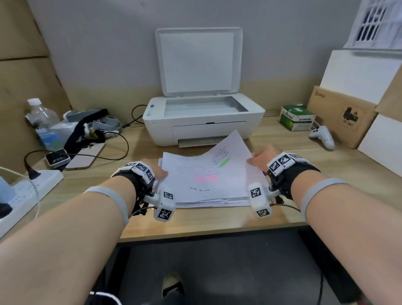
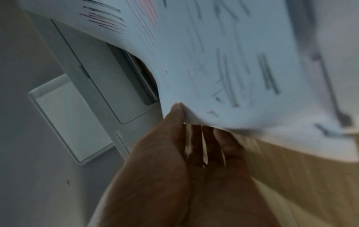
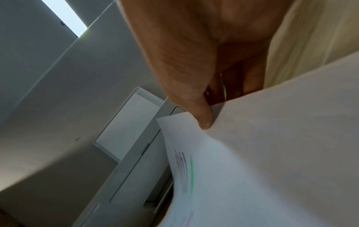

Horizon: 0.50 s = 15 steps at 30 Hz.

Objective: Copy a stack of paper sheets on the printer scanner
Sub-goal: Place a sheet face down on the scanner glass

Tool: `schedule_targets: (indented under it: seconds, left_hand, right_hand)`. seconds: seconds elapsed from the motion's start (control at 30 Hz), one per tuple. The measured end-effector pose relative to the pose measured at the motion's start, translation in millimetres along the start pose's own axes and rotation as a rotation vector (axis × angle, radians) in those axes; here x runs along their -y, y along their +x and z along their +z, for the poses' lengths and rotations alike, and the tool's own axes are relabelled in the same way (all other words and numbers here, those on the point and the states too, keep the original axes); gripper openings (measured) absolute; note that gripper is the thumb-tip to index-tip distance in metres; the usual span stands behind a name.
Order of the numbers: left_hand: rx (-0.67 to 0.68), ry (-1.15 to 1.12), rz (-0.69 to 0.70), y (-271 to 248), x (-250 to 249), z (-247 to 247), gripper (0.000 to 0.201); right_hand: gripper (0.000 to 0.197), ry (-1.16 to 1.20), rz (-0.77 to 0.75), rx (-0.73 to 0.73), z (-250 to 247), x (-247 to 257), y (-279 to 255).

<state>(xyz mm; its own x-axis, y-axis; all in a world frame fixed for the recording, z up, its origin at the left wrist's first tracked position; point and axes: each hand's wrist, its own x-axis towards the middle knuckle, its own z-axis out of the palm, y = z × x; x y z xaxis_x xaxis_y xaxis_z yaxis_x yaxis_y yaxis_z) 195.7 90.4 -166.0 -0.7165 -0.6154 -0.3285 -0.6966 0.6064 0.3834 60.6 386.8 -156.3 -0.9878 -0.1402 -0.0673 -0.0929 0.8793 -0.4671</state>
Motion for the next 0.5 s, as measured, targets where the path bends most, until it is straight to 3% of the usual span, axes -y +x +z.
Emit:
schedule_targets:
  seconds: [0.13,0.23,0.33,0.5]
  left_hand:
    - [0.028,0.16,0.069,-2.6,-5.2,-13.4,0.028]
    - [0.013,-0.088,0.159,-8.2,-2.1,-28.3,0.018]
    - [0.064,-0.246,0.25,-21.4,-2.5,-52.6,0.018]
    - [0.035,-0.645,0.333,-37.6,-18.2,-94.0,0.005]
  right_hand:
    - [0.025,-0.047,-0.002,0.066,-3.4,2.9,8.2]
    - [0.035,0.058,0.007,0.076,-18.7,7.9,7.7]
    - [0.019,0.141,0.02,0.112,-47.2,23.6,-4.1]
    - [0.023,0.516,-0.039,0.045,-95.1,40.2,-16.1]
